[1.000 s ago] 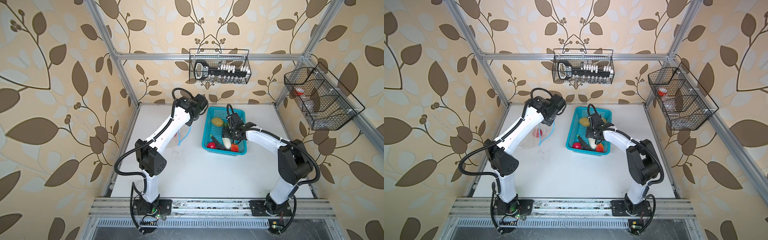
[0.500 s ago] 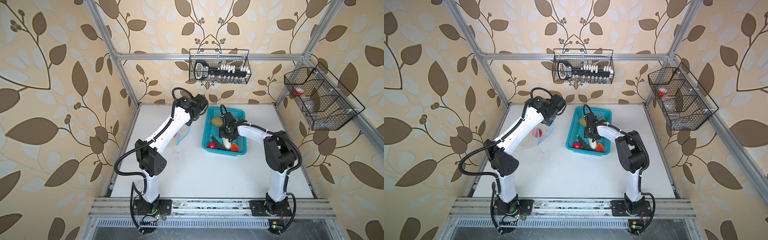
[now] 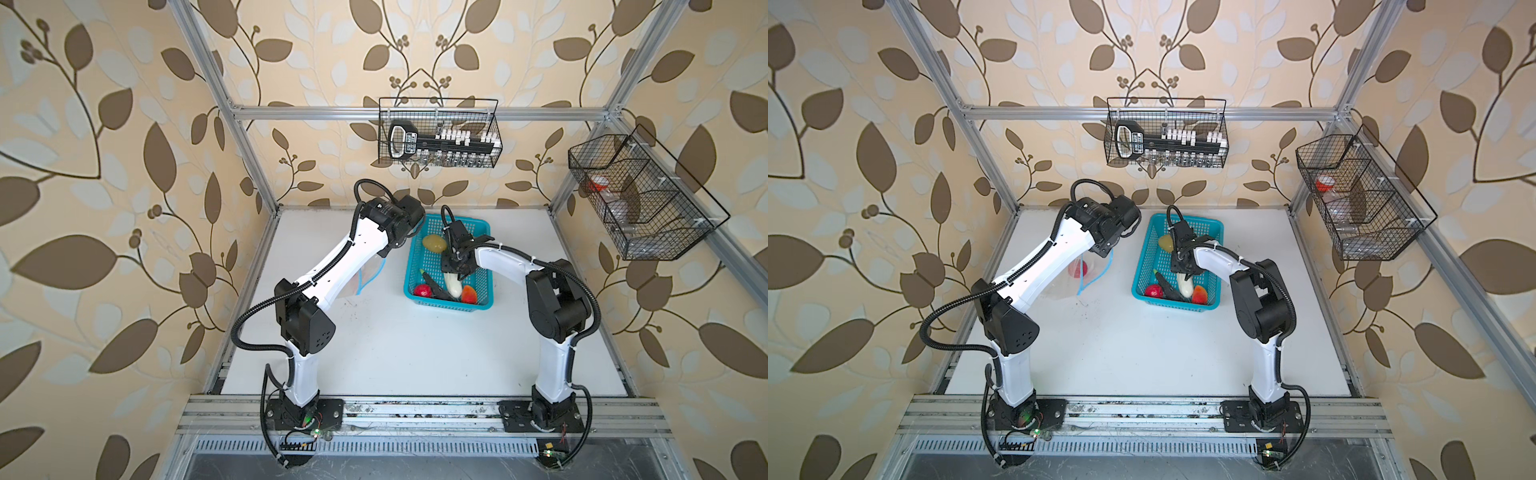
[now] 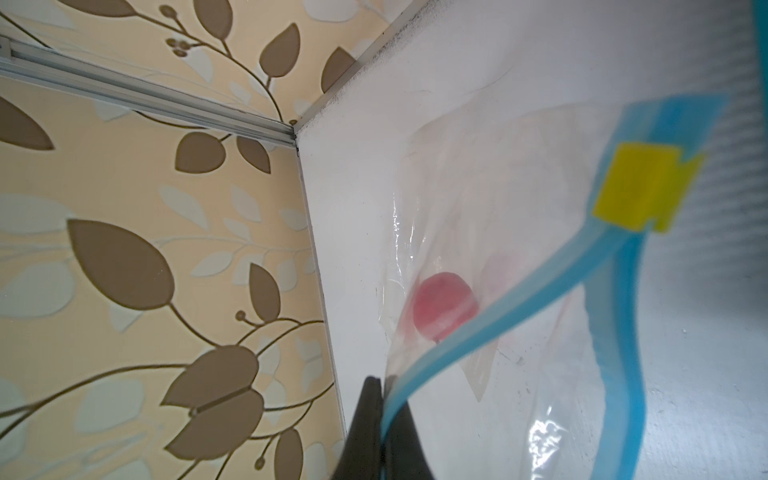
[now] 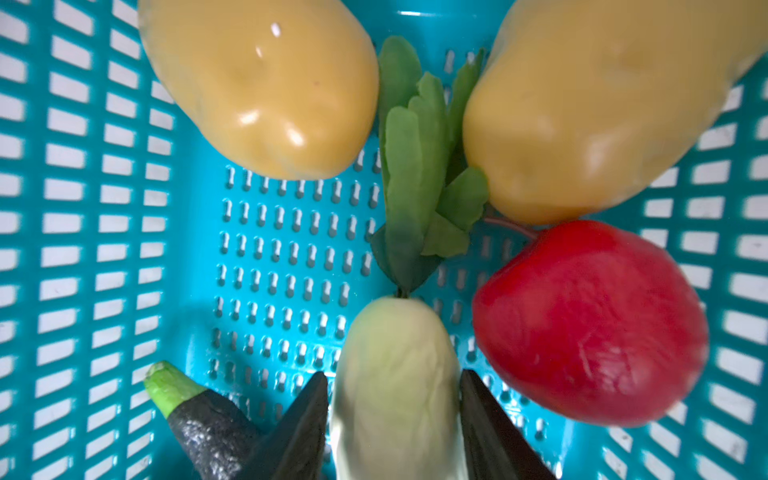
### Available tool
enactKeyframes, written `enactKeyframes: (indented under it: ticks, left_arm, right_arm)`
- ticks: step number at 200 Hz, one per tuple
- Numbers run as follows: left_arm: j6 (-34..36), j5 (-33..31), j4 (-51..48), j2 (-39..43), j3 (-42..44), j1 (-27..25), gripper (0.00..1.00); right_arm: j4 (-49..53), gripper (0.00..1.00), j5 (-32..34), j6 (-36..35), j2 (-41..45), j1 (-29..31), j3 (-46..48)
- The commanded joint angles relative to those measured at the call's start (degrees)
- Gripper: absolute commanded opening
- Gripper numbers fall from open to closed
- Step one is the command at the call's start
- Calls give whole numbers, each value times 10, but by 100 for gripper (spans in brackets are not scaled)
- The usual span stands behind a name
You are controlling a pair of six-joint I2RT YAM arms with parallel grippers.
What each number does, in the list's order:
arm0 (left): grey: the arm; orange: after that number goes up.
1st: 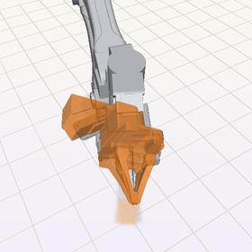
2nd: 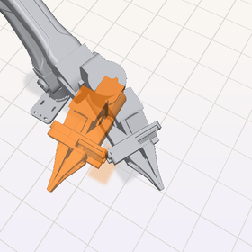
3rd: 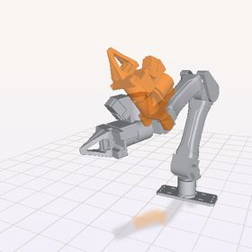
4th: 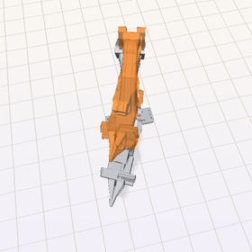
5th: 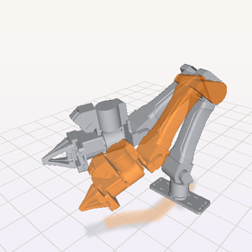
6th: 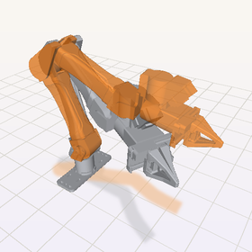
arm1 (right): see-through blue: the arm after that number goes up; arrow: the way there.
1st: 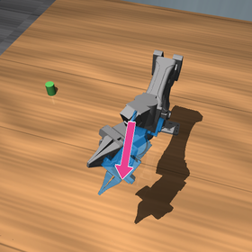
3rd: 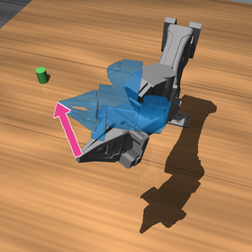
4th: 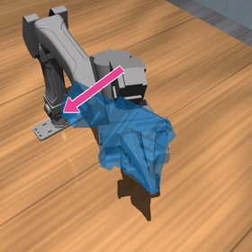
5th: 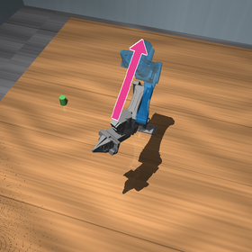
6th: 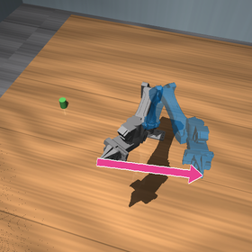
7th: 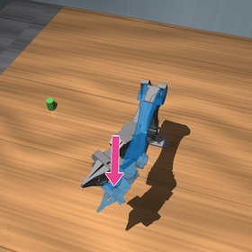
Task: Place the food in the zip-top bag and seal the zipper
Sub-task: 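Lower the right gripper onto the white radish and close on it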
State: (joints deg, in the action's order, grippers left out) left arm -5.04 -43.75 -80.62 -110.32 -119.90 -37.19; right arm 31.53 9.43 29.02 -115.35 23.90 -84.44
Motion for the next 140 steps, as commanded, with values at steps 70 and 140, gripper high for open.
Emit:
enactKeyframes:
  ticks: [70, 140]
  left_arm:
    - [-15, -22, -10, 11, 20, -9, 0]
    - [-17, -17, -13, 12, 18, -9, 0]
  right_arm:
    - [14, 39, -31, -19, -15, -3, -8]
    - [-41, 21, -76, 9, 60, -10, 24]
